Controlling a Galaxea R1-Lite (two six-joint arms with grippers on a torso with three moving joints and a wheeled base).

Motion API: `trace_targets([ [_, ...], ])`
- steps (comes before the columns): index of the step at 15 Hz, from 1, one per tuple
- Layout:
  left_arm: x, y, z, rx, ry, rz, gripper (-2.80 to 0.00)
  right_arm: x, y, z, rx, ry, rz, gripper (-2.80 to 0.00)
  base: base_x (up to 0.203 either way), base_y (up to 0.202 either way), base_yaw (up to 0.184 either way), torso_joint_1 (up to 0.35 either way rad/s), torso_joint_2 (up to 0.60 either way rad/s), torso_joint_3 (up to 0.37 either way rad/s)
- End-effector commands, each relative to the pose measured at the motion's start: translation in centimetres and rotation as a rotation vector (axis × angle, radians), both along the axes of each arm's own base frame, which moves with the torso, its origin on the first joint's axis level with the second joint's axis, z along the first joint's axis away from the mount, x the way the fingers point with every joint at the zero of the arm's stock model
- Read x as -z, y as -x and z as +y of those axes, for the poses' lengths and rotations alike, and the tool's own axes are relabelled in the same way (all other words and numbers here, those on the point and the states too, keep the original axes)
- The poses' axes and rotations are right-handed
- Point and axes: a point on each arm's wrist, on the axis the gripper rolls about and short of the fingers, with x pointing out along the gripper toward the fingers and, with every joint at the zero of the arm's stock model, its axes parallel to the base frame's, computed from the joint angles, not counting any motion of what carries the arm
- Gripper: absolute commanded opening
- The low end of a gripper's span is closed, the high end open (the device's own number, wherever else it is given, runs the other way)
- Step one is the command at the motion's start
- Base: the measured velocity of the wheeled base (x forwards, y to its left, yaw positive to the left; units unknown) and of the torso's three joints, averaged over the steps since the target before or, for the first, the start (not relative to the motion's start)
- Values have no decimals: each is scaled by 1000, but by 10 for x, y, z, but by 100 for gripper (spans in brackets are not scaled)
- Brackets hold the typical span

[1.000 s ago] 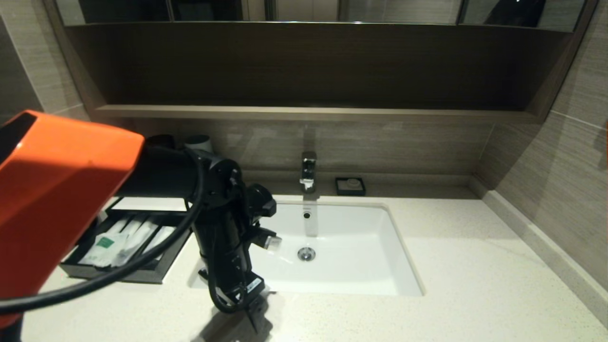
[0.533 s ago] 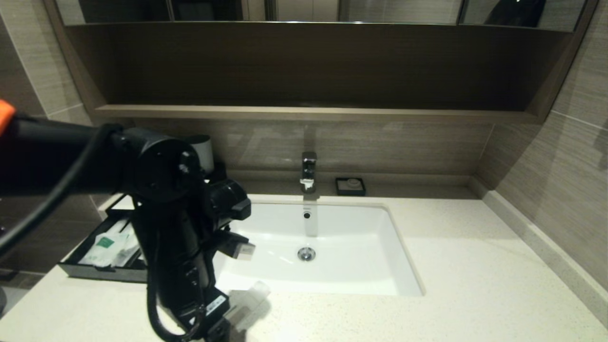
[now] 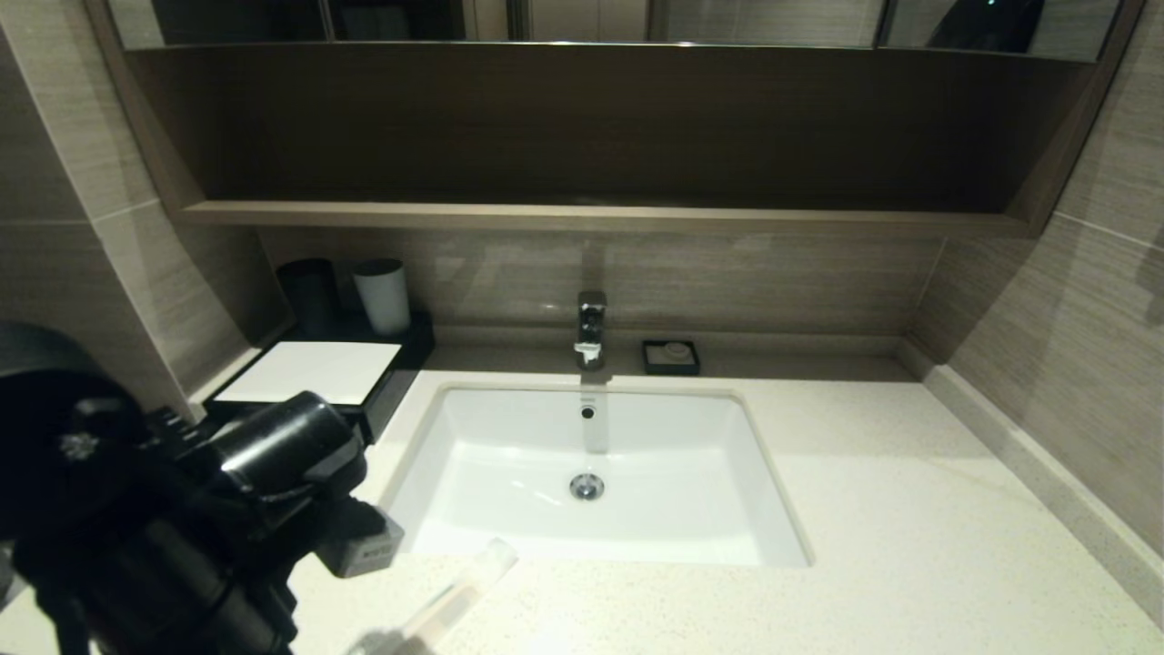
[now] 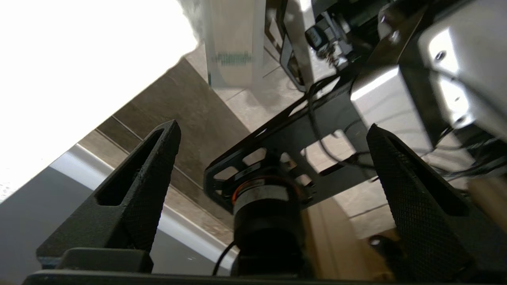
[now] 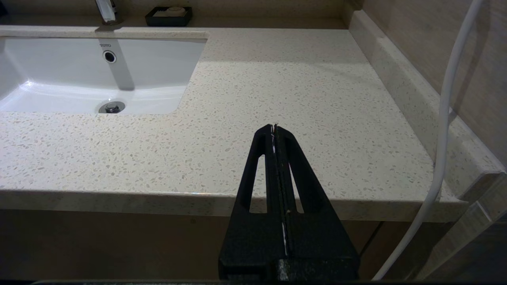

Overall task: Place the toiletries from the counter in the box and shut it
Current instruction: Pick up the bathroom toiletry

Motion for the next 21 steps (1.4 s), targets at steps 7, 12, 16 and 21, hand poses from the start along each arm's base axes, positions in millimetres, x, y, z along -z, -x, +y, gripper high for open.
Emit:
trace_targets([
  [7, -3, 71, 43, 17, 97, -58, 0, 0, 0, 0, 1, 0, -1, -280, 0, 0, 0, 0, 0, 0],
  [12, -40, 44, 24, 7, 126, -110, 0, 0, 0, 0, 0, 0, -2, -280, 0, 0, 0, 0, 0, 0],
  [16, -44, -19, -26, 16, 121, -43, 0, 0, 0, 0, 0, 0, -1, -280, 0, 0, 0, 0, 0, 0],
  [21, -50, -9, -42, -132, 105, 23, 0, 0, 0, 0, 0, 0, -2, -280, 0, 0, 0, 0, 0, 0],
])
